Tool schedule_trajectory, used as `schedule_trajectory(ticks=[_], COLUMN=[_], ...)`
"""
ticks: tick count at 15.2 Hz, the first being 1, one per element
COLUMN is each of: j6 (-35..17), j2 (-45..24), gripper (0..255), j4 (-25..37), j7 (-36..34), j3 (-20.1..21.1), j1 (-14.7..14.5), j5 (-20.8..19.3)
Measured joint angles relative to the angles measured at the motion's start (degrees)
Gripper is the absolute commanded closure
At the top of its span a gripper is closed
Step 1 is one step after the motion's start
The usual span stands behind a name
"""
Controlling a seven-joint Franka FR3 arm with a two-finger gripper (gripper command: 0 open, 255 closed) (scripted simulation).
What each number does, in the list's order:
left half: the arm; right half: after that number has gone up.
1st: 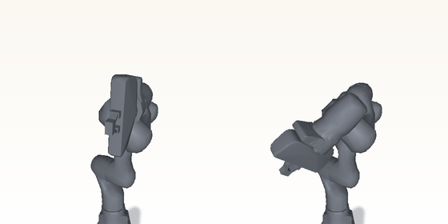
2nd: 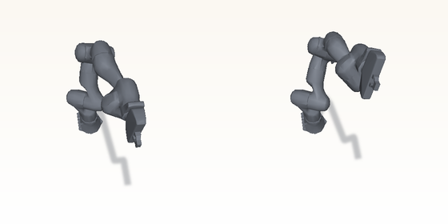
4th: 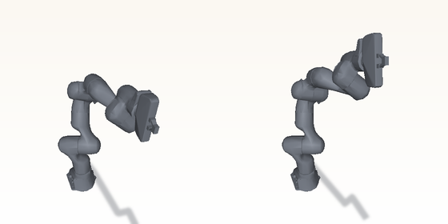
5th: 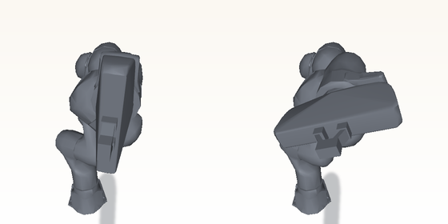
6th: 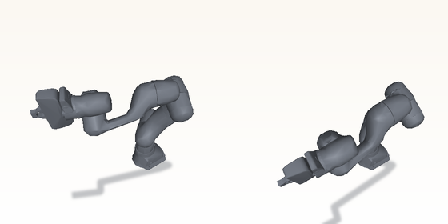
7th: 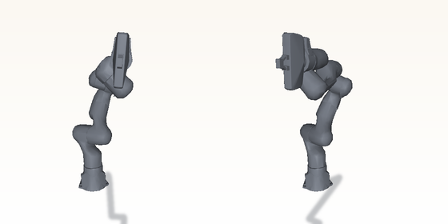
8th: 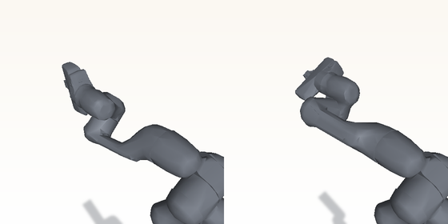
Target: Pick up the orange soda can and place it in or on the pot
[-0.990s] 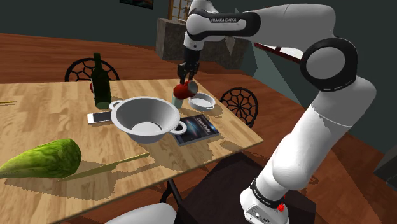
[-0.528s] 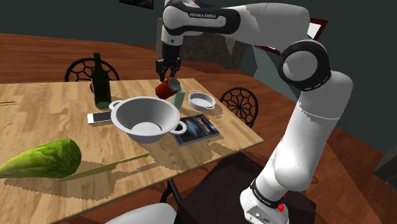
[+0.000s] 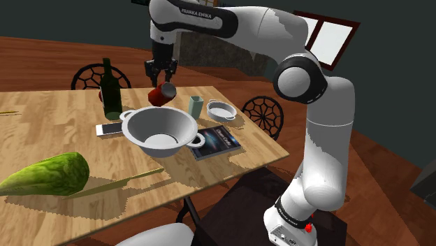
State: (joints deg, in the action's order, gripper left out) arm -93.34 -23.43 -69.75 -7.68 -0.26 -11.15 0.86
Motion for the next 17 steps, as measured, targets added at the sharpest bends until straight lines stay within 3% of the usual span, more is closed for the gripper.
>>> schedule_trajectory(ticks=[17], j6=[-12.7], j2=[-0.1], gripper=[255], j4=[-12.6], j7=[-0.2], j3=[0.1], j1=[-0.2], j5=[0.0])
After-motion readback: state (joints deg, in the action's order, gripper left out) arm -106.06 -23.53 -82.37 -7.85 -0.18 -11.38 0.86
